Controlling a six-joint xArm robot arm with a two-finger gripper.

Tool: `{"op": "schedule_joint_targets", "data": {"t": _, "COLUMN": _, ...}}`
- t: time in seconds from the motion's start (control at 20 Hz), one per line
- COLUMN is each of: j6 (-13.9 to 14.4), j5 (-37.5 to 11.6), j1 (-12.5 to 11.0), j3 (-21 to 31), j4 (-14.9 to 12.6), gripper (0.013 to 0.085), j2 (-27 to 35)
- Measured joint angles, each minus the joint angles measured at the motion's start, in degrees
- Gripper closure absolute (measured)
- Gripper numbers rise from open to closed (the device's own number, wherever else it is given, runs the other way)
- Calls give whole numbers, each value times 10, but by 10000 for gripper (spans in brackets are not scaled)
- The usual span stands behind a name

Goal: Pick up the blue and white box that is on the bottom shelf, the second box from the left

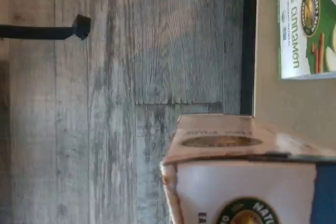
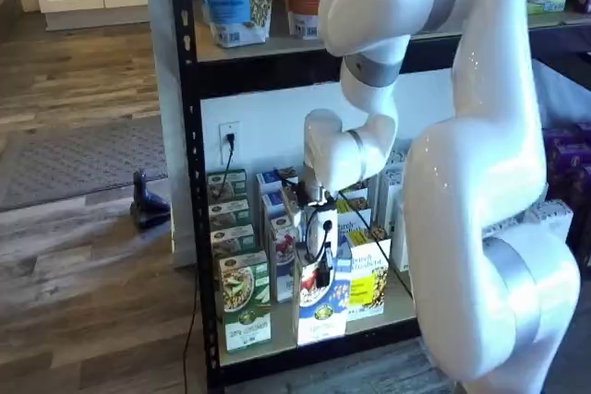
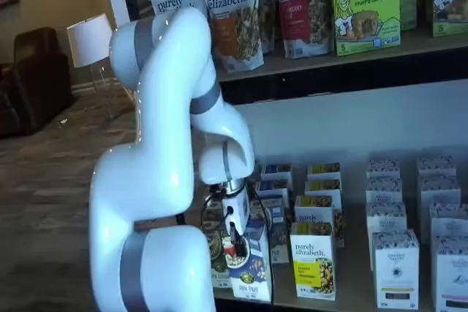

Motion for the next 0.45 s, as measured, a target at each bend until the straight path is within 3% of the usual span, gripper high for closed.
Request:
{"op": "schedule_joint_targets", "data": {"t": 0.2, "j6": 21, "j5": 5, "j1": 3, "j3": 28, "j4": -19, "gripper": 490, "j2": -35}}
{"op": "schedule_joint_targets", "data": {"t": 0.45, "j6": 27, "j5": 14, "j1": 5, "j3": 52, "j4": -24, "gripper": 490, "j2": -66}}
